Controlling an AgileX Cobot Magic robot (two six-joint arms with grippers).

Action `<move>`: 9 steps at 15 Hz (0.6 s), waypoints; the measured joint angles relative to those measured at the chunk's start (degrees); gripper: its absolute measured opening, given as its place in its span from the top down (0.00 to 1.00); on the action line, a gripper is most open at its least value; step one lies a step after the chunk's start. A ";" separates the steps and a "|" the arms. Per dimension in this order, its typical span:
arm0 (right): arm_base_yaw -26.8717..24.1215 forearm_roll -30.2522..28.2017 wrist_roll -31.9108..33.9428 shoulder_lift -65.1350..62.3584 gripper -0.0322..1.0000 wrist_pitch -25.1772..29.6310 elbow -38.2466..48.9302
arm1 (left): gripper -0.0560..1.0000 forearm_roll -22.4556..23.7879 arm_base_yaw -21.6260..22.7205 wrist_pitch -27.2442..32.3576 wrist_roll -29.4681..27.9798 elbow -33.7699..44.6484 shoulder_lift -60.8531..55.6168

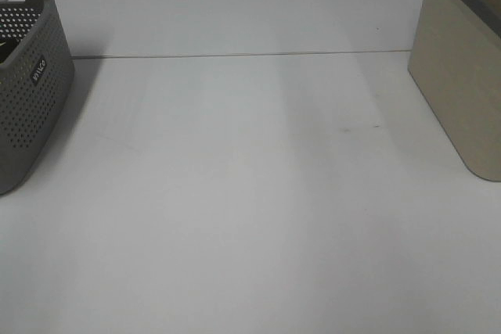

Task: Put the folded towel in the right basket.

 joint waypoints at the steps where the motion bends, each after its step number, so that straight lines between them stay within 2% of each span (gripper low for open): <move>1: 2.41 -2.69 0.80 -0.92 0.16 0.00 0.00 | 0.01 0.00 0.00 0.00 0.00 0.00 0.00; 4: 5.27 -6.07 2.35 -5.16 0.16 -0.06 3.09 | 0.01 0.00 0.00 0.00 0.00 0.00 0.00; 5: 5.27 -8.08 2.98 -10.60 0.16 0.00 10.71 | 0.01 0.00 0.00 0.00 0.00 0.00 0.00; 7: 5.27 -9.74 3.15 -15.58 0.16 -0.06 17.88 | 0.01 0.00 0.00 0.00 0.00 0.00 0.00; 9: 5.27 -10.20 3.21 -22.92 0.16 -0.11 29.22 | 0.01 0.00 0.00 0.00 0.00 0.00 0.00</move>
